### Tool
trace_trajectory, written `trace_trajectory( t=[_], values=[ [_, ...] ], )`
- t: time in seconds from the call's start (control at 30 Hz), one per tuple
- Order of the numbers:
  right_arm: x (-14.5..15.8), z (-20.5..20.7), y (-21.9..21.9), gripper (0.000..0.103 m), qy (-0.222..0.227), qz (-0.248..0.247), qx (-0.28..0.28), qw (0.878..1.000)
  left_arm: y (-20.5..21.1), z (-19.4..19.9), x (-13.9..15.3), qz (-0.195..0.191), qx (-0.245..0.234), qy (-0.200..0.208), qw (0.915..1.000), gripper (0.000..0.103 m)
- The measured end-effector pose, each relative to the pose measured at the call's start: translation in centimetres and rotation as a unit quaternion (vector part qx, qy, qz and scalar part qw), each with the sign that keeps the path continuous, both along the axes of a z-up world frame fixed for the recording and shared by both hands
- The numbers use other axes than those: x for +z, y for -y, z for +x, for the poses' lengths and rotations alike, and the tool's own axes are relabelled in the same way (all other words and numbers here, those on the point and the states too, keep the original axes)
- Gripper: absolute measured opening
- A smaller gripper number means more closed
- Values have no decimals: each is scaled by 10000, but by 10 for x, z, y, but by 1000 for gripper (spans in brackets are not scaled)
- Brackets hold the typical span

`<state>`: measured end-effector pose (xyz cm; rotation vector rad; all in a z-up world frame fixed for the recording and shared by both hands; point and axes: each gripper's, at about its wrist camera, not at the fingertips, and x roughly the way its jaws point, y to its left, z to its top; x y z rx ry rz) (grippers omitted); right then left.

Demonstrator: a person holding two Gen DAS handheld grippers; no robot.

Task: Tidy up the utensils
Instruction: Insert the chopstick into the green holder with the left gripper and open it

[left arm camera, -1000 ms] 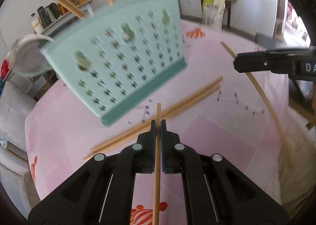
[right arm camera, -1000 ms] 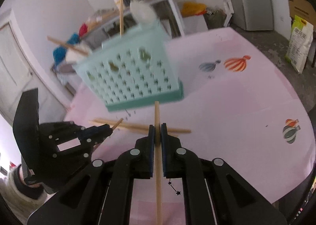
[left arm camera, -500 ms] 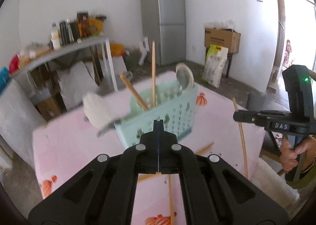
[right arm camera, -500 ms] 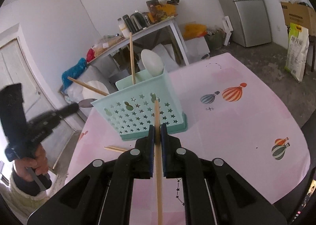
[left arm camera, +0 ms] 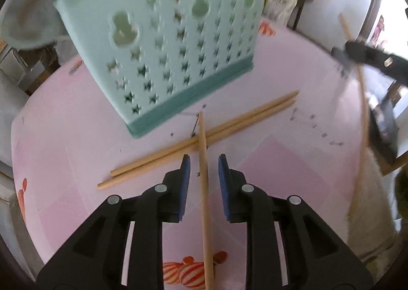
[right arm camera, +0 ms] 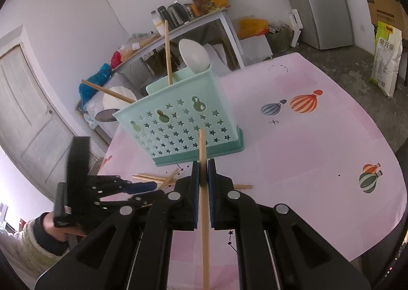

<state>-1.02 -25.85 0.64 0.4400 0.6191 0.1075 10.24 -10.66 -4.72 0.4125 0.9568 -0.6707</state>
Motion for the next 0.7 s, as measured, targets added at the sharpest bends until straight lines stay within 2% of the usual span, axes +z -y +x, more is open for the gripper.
trace_trajectory(
  t=[0.07,0.13,0.17,0.33,0.5,0.7],
  values=[
    [-2,1,1,7,-21,14,1,10000,0,0,-2,-22,7,61,10000,20],
    [-4,2,1,7,-50,36,3,10000,-2,2,-3,-45,58,83,9999,6],
    [-5,2,1,7,-59,45,2,10000,-3,3,-2,-42,85,103,9999,5],
    [-5,2,2,7,-62,77,-20,9999,-19,0,17,-170,95,354,9992,4],
    [-3,1,2,7,-14,82,-24,10000,-42,-17,73,-788,106,822,9934,4],
    [0,-2,2,7,55,71,-32,10000,-58,-39,144,-1680,-42,1431,9753,4]
  ],
)
